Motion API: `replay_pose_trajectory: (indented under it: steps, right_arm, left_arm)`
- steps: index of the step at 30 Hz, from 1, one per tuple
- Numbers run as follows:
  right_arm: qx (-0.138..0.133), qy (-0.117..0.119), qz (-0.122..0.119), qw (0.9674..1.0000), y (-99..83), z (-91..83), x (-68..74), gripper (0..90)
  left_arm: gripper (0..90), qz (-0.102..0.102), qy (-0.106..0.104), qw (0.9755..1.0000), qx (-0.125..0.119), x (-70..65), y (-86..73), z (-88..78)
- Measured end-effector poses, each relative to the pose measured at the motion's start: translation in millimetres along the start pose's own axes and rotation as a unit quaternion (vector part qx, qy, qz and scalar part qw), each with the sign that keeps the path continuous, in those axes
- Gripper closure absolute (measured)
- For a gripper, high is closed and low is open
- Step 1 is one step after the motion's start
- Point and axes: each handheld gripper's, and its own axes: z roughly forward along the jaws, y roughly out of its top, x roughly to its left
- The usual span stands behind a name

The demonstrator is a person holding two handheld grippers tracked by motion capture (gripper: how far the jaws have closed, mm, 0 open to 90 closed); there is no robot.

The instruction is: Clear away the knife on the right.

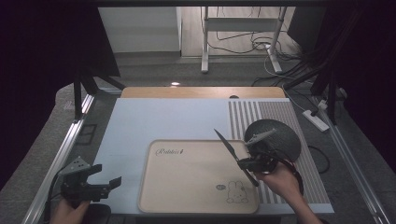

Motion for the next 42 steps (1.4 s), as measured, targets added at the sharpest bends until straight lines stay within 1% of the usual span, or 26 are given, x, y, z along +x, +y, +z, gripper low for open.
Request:
replay_pose_trajectory:
  steps: [2,3,7,10,13,14,15,16,17,20,21,22,24,25,27,28,29,31,33,34,35,36,37,38,39,42]
  right_arm:
    - [0.012,0.007,-0.001,0.9999,-4.2,6.6,10.0,80.1]
    - [0.012,0.007,-0.001,0.9999,-4.2,6.6,10.0,80.1]
    - [0.044,0.000,-0.016,0.9989,-6.1,22.7,19.7,80.1]
    - [0.065,-0.004,-0.020,0.9977,-6.3,35.7,23.7,80.1]
    - [0.091,-0.004,-0.022,0.9956,-8.2,49.5,27.9,80.0]
    - [0.111,-0.002,-0.034,0.9932,-10.9,60.2,31.8,79.7]
    - [0.111,-0.002,-0.034,0.9932,-10.9,60.2,31.8,79.7]
    - [0.119,-0.001,-0.043,0.9919,-11.7,63.5,33.7,79.4]
    - [0.118,-0.001,-0.048,0.9918,-10.2,62.2,34.6,79.0]
    - [0.085,0.017,-0.048,0.9951,-4.3,52.0,31.6,75.8]
    - [0.074,0.025,-0.060,0.9951,-2.0,48.6,31.0,75.9]
    - [0.064,0.025,-0.077,0.9947,0.4,46.3,32.2,79.4]
    - [0.055,0.032,-0.107,0.9922,6.9,46.5,39.2,89.0]
    - [0.051,0.037,-0.119,0.9909,11.2,49.1,43.9,89.8]
    - [0.058,0.051,-0.129,0.9887,21.2,59.9,52.8,89.9]
    - [0.066,0.047,-0.147,0.9858,28.9,73.7,59.8,89.9]
    - [0.066,0.047,-0.147,0.9858,28.9,73.7,59.8,89.9]
    - [0.079,0.027,-0.163,0.9831,31.8,87.4,62.8,89.9]
    - [0.094,0.011,-0.170,0.9809,28.8,96.8,59.0,90.0]
    - [0.081,0.021,-0.160,0.9835,27.0,96.4,54.6,90.0]
    - [0.081,0.022,-0.144,0.9860,26.9,95.6,49.6,90.0]
    - [0.084,-0.007,-0.146,0.9857,26.0,92.9,43.2,90.0]
    - [0.084,-0.007,-0.146,0.9857,26.0,92.9,43.2,90.0]
    - [0.086,-0.019,-0.146,0.9853,25.3,91.5,40.0,90.0]
    - [0.086,-0.024,-0.131,0.9874,23.0,88.5,31.3,90.0]
    - [0.088,-0.029,-0.118,0.9886,19.9,84.6,23.7,90.0]
  left_arm:
    - [4.1,0.000,0.000,1.0000,0.000,0.2,0.0,0.0]
    - [4.1,0.000,-0.001,1.0000,0.000,0.2,0.1,0.0]
    - [4.1,0.000,-0.001,1.0000,0.000,0.2,0.4,0.4]
    - [4.2,0.001,-0.001,1.0000,0.000,0.2,0.3,0.3]
    - [4.2,0.001,-0.001,1.0000,0.000,0.3,0.3,0.2]
    - [4.1,0.001,-0.001,1.0000,0.000,0.2,0.2,0.2]
    - [4.1,0.002,-0.001,1.0000,0.000,0.1,0.2,0.2]
    - [4.2,0.001,0.000,1.0000,0.000,0.1,0.3,0.3]
    - [4.1,0.001,0.000,1.0000,0.001,0.0,0.3,0.3]
    - [4.2,0.002,0.001,1.0000,0.002,-0.4,0.5,0.8]
    - [4.2,0.002,0.002,1.0000,0.003,-0.6,0.5,0.9]
    - [4.3,0.003,0.003,1.0000,0.004,-0.8,0.5,1.0]
    - [4.3,0.003,0.003,1.0000,0.003,-0.9,0.3,0.7]
    - [4.3,0.002,0.003,1.0000,0.002,-0.7,0.2,0.5]
    - [4.3,0.001,0.003,1.0000,0.002,-0.5,-0.1,0.3]
    - [4.3,0.001,0.004,1.0000,0.002,-0.5,-0.2,0.1]
    - [4.3,0.002,0.004,1.0000,0.003,-0.7,-0.4,-0.1]
    - [4.3,0.003,0.005,1.0000,0.003,-0.7,-0.9,-0.5]
    - [4.3,0.001,0.005,1.0000,0.000,-0.6,-1.6,-1.4]
    - [4.3,0.000,0.004,1.0000,-0.002,-0.6,-1.9,-1.9]
    - [4.2,0.000,0.005,1.0000,-0.002,-0.6,-2.0,-2.1]
    - [4.2,0.000,0.005,1.0000,-0.002,-0.7,-2.0,-2.1]
    - [4.2,0.000,0.005,1.0000,-0.001,-0.8,-2.0,-2.1]
    - [4.2,0.001,0.005,1.0000,0.000,-1.0,-1.9,-2.0]
    - [4.2,0.002,0.006,1.0000,0.000,-1.3,-1.8,-1.9]
    - [4.2,0.002,0.005,1.0000,0.000,-1.3,-1.5,-1.6]
